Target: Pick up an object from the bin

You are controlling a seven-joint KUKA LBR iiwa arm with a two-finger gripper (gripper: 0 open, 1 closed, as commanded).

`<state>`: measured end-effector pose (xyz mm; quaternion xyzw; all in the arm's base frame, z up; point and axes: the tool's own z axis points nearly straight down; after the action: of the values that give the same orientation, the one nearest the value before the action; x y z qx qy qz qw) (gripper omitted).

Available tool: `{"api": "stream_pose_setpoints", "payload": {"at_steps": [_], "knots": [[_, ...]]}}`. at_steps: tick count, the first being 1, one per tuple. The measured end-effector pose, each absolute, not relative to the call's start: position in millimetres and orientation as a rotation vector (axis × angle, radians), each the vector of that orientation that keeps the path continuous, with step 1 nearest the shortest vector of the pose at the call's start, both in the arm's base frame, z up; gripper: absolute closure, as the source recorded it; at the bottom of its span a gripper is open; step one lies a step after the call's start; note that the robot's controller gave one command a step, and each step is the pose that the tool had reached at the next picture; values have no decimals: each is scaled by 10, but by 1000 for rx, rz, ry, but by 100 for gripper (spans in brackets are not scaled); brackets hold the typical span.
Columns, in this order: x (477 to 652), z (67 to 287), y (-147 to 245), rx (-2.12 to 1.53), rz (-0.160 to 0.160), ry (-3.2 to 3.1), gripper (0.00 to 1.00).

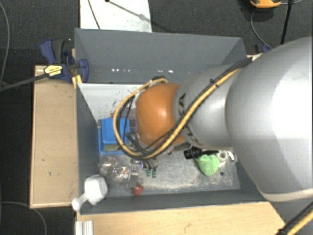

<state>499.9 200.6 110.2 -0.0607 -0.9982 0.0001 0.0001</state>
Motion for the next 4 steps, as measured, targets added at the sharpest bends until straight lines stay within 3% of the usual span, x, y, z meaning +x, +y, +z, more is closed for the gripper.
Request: {"api": "stream_pose_setpoints", "payload": {"at_steps": [1,2,4], "knots": [[4812,677,2147,-647,3,-3070,0],[4828,704,2354,-349,23,-3127,100],[4824,728,2349,-352,20,-3126,100]]}}
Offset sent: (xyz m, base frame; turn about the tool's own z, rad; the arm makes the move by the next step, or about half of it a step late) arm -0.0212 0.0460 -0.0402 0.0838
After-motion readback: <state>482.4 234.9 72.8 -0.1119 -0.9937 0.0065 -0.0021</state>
